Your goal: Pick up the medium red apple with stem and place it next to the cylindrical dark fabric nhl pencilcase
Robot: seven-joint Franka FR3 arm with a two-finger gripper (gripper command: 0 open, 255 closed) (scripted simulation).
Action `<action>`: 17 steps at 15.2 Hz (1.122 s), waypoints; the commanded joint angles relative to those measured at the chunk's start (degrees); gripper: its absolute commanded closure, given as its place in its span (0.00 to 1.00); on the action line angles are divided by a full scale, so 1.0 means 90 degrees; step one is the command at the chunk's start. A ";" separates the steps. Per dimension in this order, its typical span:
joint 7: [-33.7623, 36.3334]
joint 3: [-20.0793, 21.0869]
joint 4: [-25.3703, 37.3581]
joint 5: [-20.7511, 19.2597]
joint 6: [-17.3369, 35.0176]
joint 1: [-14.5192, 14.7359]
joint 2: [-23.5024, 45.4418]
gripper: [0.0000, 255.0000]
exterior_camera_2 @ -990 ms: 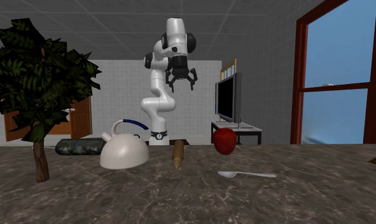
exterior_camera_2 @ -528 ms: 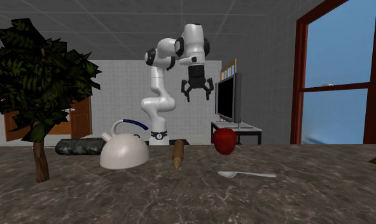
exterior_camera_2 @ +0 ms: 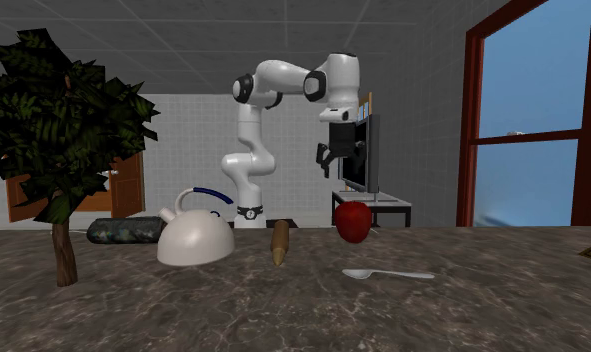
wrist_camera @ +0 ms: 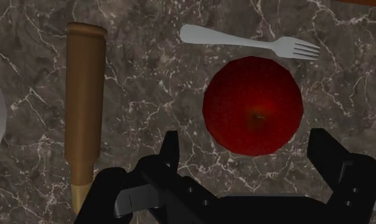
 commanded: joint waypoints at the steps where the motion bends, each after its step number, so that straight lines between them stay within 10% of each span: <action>1: 0.0140 0.0104 0.0353 -0.0077 -0.0007 0.0125 0.0522 0.00; 17: 0.0203 0.0171 -0.0028 -0.0105 0.0595 0.0241 0.0829 0.00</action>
